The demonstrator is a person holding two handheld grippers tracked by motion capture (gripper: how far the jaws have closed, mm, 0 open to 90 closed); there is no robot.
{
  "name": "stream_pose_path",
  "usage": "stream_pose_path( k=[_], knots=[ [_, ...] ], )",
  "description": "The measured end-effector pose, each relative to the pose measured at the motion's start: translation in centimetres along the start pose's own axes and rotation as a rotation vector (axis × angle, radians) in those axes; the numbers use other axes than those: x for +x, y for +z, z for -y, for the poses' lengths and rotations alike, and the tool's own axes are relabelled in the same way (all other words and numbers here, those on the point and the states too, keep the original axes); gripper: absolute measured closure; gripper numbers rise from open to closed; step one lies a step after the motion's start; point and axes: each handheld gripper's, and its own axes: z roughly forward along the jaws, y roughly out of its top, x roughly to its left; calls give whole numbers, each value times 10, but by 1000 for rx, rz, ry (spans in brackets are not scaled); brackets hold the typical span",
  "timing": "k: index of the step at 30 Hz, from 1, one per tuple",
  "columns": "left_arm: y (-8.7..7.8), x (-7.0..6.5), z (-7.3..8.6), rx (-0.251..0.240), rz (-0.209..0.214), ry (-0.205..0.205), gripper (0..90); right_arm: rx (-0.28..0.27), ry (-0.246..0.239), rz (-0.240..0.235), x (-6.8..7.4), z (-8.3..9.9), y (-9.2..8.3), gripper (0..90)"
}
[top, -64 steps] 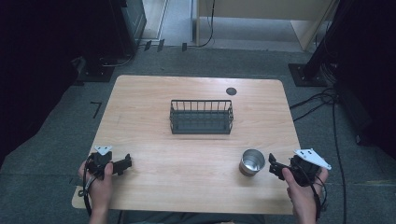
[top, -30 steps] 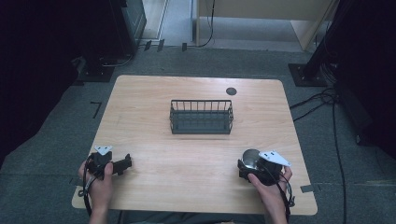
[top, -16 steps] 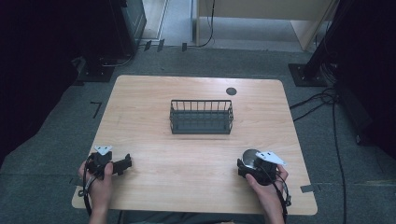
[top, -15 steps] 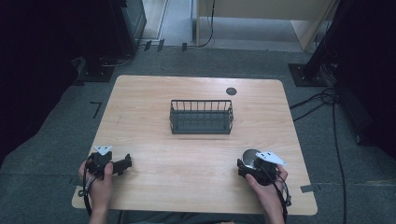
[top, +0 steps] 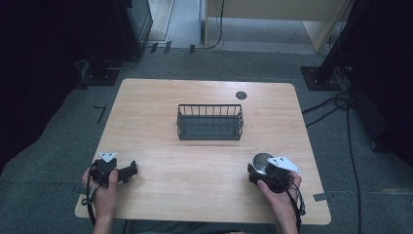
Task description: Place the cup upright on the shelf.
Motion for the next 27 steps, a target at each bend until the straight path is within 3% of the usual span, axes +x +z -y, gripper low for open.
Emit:
stream_pose_path(
  k=[27],
  knots=[
    [0,0,0,-1,0,-1,0,-22,-63,-55,29,-66,5,166]
  ],
)
